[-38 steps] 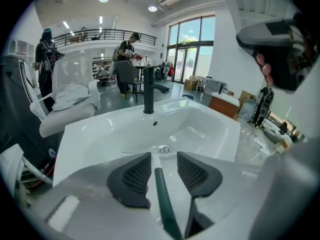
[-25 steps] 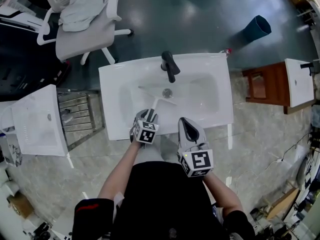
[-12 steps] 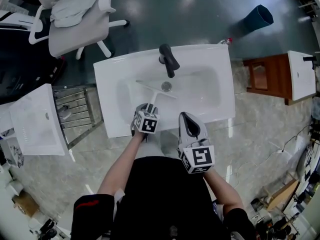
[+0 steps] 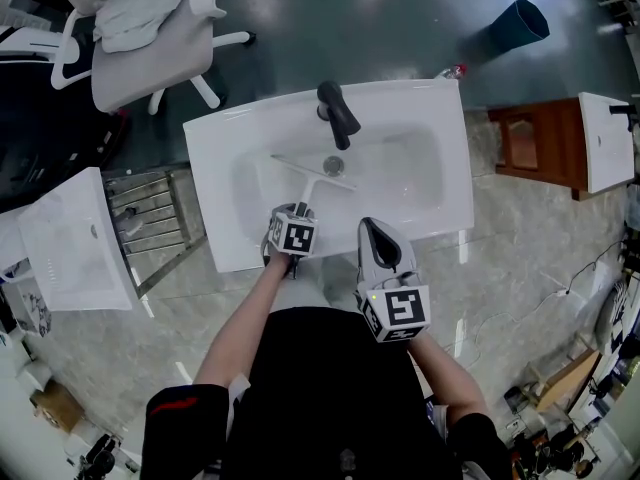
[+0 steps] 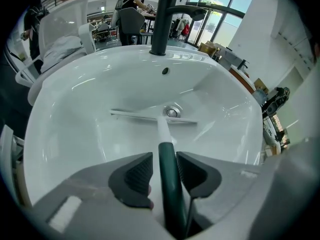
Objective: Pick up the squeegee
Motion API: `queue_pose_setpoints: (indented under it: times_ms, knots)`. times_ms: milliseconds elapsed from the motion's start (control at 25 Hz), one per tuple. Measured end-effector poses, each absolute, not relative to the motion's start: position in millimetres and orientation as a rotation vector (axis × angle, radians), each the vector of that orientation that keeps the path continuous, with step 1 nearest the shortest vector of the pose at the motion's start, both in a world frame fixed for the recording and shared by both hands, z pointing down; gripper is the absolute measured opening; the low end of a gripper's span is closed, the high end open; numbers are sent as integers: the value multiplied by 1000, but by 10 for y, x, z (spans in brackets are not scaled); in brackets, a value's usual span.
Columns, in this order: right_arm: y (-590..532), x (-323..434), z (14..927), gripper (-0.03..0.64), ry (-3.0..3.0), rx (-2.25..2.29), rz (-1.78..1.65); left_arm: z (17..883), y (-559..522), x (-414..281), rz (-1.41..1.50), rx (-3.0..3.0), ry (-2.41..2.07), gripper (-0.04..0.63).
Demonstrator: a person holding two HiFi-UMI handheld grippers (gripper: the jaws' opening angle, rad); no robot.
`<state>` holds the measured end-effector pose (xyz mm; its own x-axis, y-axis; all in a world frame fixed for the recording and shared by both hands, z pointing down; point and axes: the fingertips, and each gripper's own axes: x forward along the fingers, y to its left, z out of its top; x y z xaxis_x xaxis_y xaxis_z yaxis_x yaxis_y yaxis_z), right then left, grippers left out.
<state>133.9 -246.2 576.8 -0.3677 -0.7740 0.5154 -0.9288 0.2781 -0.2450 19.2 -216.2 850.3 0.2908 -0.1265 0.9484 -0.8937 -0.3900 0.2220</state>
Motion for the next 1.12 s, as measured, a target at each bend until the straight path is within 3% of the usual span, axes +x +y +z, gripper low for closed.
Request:
queue_pose_setpoints:
  times_ms: [280, 1120]
  knots:
    - [-2440, 1335, 5796, 3, -2246, 1561, 750, 8514, -2167, 194, 1232, 1751, -933, 110]
    - [-2227, 1302, 5717, 3, -2247, 1593, 714, 8256, -2134, 59, 1132, 1832, -1003, 107]
